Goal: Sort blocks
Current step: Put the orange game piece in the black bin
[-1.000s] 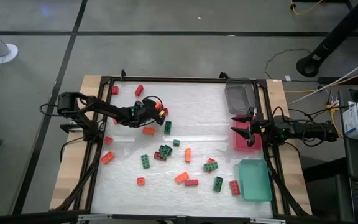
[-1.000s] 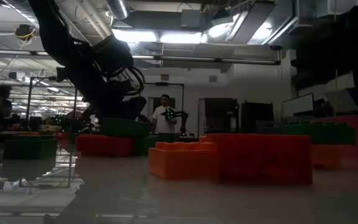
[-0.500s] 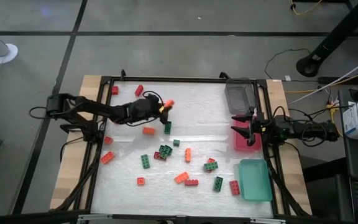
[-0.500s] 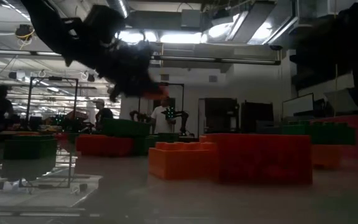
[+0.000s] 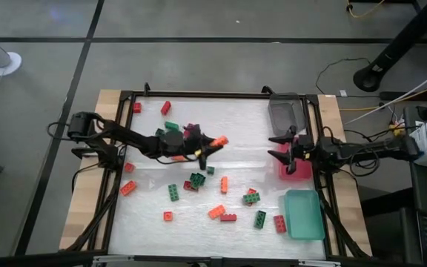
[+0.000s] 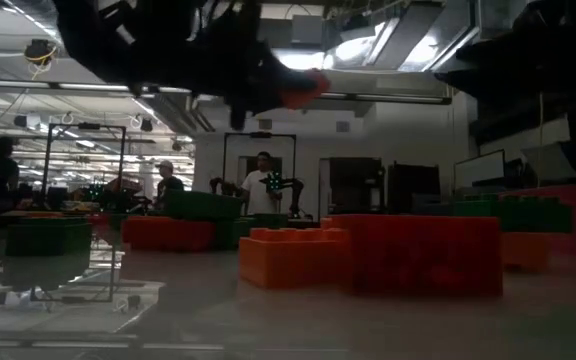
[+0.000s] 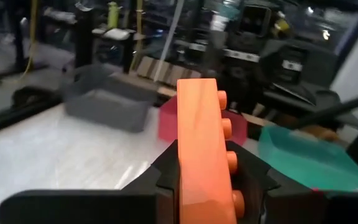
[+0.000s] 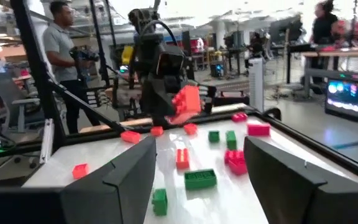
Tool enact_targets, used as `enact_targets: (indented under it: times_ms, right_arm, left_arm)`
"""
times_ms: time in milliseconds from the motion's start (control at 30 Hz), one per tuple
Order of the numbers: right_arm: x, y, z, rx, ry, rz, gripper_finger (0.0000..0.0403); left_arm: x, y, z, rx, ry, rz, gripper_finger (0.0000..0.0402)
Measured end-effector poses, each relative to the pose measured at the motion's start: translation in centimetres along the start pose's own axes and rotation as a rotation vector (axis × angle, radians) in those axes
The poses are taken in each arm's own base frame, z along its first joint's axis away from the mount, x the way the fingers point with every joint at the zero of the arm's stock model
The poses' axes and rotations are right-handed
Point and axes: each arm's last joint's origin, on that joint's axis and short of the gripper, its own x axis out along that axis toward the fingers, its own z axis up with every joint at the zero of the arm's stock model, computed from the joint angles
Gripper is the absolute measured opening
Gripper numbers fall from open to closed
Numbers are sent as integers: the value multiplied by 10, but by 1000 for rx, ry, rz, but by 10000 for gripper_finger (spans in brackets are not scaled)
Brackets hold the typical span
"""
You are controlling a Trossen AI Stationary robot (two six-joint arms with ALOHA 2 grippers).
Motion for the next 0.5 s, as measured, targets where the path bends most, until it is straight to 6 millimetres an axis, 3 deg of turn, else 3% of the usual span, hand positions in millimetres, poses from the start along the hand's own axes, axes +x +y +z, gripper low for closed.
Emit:
enact_targets:
  times_ms: [267,500]
  right_arm:
    - [43,10,14,-115,123,37,243]
    - [83,22,25,-167,215,138,243]
  left_arm:
    - [30,-23,5,106,-11,-148,75]
    - [32,-30,4,160,-8,-172,75]
